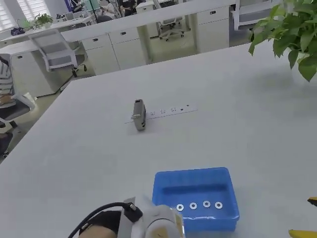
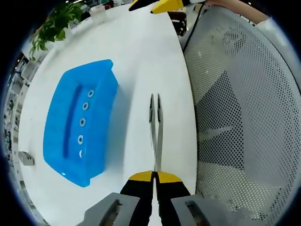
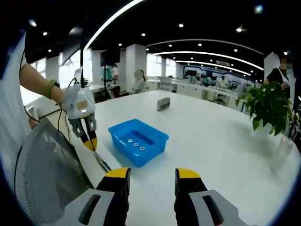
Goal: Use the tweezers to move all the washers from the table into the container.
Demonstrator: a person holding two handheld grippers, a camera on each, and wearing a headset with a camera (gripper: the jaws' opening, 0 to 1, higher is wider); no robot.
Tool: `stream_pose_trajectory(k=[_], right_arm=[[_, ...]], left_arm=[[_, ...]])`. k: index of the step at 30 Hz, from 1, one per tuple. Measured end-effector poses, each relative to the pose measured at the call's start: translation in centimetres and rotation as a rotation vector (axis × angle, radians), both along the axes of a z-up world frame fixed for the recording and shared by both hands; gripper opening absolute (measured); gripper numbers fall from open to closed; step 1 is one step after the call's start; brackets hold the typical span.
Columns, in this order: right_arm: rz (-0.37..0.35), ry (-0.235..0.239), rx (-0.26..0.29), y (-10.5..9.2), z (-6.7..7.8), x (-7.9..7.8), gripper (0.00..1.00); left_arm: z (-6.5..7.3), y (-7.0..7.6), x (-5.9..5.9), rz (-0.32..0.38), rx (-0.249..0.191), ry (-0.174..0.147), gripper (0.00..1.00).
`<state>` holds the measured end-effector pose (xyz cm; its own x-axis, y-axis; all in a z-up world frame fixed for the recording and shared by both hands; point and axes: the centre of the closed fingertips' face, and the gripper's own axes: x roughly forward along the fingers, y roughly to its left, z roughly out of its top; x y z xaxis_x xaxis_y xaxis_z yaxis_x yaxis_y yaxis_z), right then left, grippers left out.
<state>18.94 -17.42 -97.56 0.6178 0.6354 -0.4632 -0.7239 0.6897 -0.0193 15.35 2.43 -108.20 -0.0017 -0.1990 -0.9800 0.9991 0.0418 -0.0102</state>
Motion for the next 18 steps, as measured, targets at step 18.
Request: stream_pose_trajectory(k=[18], right_arm=[[0.011,0.029,0.014,0.03,-0.51,-0.06,0.34]], left_arm=[[-0.44,0.57,-0.18,-0.008,0.047,-0.012,0.0]])
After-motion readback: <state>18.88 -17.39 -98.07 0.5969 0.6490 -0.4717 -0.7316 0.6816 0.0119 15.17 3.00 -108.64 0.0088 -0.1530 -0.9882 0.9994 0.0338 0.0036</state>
